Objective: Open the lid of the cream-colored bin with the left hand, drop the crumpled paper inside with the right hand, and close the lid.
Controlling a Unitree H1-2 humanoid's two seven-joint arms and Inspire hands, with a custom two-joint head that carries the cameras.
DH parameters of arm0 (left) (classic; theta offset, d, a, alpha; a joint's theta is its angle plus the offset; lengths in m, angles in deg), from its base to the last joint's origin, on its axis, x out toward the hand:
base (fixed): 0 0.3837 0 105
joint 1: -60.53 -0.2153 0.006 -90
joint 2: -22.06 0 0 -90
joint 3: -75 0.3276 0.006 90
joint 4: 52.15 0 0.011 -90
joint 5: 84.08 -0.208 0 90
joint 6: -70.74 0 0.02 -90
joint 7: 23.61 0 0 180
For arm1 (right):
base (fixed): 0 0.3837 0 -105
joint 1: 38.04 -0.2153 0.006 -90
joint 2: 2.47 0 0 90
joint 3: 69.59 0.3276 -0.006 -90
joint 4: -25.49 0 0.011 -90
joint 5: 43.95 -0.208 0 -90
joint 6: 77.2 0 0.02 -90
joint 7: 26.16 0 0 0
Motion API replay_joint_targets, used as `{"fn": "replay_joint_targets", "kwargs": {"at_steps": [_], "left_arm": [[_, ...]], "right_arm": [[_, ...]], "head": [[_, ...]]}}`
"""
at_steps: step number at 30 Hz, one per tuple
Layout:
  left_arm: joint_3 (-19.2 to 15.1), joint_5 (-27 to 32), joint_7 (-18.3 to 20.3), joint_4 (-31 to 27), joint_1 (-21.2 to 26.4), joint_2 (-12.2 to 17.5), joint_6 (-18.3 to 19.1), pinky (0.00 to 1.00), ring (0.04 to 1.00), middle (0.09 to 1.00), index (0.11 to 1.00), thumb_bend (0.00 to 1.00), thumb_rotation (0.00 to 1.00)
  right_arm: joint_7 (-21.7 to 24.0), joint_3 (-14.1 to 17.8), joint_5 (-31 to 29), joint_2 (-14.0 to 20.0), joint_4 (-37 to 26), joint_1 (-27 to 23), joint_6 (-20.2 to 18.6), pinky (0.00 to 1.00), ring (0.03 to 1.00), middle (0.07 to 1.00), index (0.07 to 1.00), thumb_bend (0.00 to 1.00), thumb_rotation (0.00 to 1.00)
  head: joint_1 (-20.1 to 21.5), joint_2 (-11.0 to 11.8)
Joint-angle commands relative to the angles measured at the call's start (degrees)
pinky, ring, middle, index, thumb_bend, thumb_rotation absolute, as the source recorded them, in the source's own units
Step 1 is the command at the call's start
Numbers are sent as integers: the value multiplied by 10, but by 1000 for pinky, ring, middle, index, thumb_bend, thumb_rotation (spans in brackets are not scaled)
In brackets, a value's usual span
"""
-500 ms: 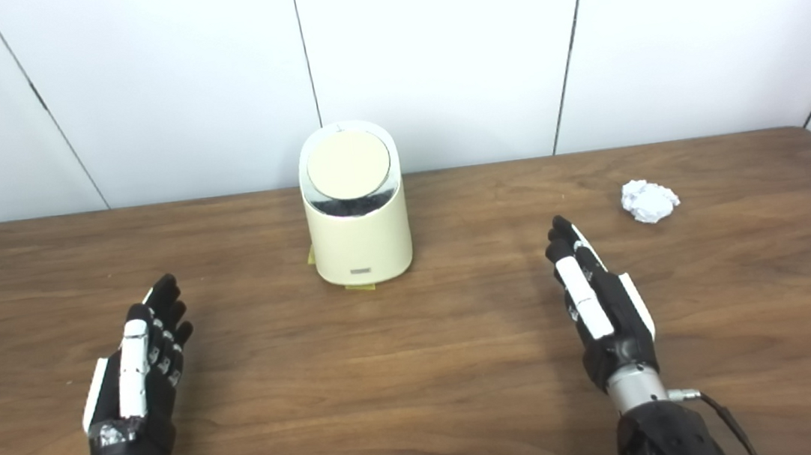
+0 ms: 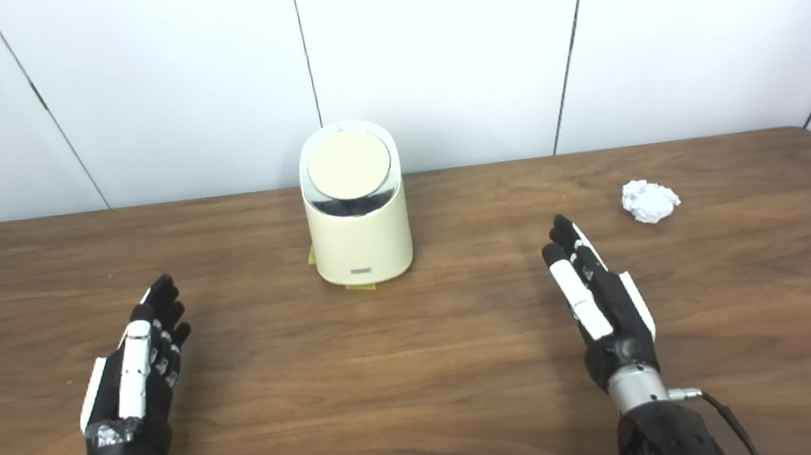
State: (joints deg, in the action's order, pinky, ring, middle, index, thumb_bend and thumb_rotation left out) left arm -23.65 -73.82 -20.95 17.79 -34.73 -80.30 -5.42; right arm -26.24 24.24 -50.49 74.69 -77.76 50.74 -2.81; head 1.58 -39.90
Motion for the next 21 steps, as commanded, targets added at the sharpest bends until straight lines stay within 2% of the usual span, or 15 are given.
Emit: {"fn": "replay_joint_targets", "kwargs": {"at_steps": [1, 16, 19, 20, 21], "left_arm": [[3, -9, 2, -3, -4, 11, -21, 1000, 998, 982, 980, 472, 857], [3, -7, -1, -7, -2, 12, -14, 1000, 989, 970, 978, 470, 860], [5, -9, -3, -11, 5, 12, -8, 1000, 990, 972, 981, 479, 831], [6, -13, -6, -14, 15, 12, -3, 1000, 987, 975, 981, 478, 805], [8, -22, -11, -18, 24, 12, 2, 993, 975, 966, 975, 485, 737]], "right_arm": [[3, 3, -7, -3, -11, -16, 21, 1000, 958, 962, 952, 587, 699], [2, 11, -17, -10, -6, -18, 27, 1000, 944, 948, 933, 612, 644], [3, 11, -19, -9, -5, -18, 29, 1000, 945, 948, 938, 605, 640], [4, 11, -19, -7, -4, -18, 30, 1000, 947, 949, 940, 604, 641], [5, 11, -19, -7, -2, -18, 32, 1000, 949, 949, 943, 602, 648]], "head": [[0, -1], [1, -1], [-4, 1], [-4, 3], [-5, 4]]}}
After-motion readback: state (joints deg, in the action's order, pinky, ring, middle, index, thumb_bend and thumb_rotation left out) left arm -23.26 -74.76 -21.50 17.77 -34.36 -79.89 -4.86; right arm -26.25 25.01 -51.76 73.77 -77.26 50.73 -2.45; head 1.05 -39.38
